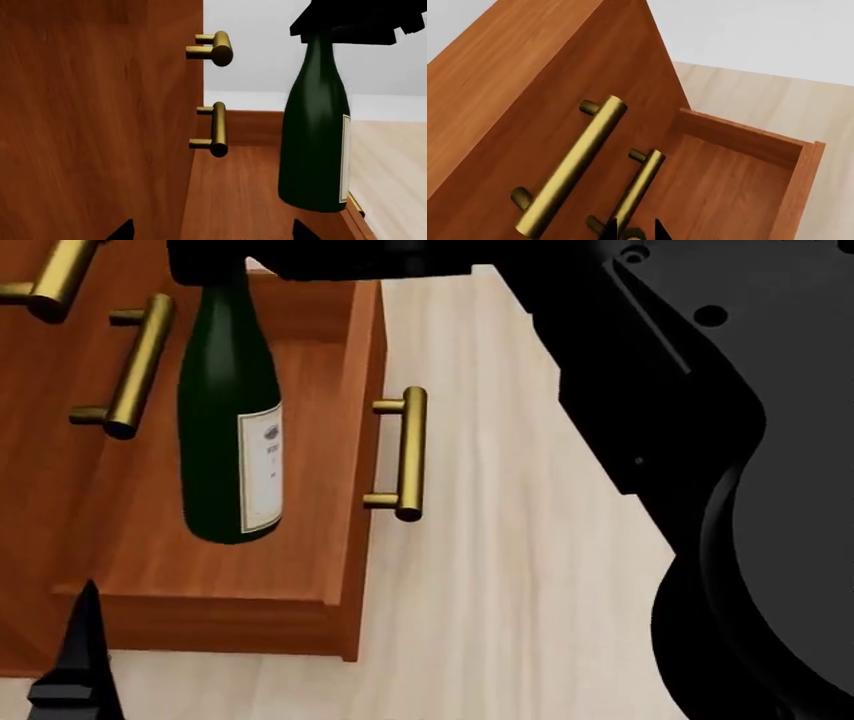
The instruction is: Put the wine bottle in the bottom drawer of the cabinet.
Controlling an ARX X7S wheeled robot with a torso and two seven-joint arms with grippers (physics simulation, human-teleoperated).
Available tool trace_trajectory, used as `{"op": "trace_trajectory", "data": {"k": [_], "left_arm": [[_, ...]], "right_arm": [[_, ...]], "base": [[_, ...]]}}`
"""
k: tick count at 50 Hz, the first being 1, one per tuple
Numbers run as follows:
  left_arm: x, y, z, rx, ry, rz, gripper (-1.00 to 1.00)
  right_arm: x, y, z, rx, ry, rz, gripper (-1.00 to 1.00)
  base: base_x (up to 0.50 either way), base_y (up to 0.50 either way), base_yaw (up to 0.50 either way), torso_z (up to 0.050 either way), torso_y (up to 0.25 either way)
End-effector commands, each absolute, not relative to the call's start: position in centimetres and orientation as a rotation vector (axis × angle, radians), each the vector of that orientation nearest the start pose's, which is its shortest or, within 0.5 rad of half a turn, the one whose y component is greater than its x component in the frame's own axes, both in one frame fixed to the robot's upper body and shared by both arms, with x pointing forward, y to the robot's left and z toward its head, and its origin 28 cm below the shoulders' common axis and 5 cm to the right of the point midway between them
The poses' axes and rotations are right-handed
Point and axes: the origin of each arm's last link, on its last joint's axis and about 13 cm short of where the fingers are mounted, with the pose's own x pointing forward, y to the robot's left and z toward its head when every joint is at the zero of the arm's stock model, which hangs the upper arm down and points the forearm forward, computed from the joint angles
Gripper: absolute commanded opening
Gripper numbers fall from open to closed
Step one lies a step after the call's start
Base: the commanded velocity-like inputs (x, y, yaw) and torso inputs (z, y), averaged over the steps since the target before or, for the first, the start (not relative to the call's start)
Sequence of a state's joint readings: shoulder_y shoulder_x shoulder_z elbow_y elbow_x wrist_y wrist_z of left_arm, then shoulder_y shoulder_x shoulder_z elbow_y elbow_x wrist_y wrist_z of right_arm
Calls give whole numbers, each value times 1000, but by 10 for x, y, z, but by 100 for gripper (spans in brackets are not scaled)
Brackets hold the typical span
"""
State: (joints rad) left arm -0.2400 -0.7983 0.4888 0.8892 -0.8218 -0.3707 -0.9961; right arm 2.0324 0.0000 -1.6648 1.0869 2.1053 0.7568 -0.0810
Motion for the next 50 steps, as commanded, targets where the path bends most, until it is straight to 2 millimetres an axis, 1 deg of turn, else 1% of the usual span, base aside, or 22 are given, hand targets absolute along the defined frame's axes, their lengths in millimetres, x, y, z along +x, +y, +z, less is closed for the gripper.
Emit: {"op": "trace_trajectory", "data": {"k": [1,12,18,22,34,50], "left_arm": [[155,209,170,-27,-173,29,100],[158,207,165,-24,-149,19,100],[159,208,165,-22,-146,24,100],[158,208,165,-26,-147,23,100],[159,208,164,-23,-145,19,100],[158,208,163,-25,-145,18,100]], "right_arm": [[364,-1,396,129,433,746,-100],[365,-2,395,137,444,738,-100],[364,-2,393,115,459,742,-100],[366,-3,390,126,469,738,-100],[364,-1,390,139,478,751,-100],[365,1,384,137,485,750,-100]], "base": [[0,0,0,0,-113],[0,0,0,0,-112],[0,0,0,0,-112],[0,0,0,0,-112],[0,0,0,0,-111],[0,0,0,0,-112]]}}
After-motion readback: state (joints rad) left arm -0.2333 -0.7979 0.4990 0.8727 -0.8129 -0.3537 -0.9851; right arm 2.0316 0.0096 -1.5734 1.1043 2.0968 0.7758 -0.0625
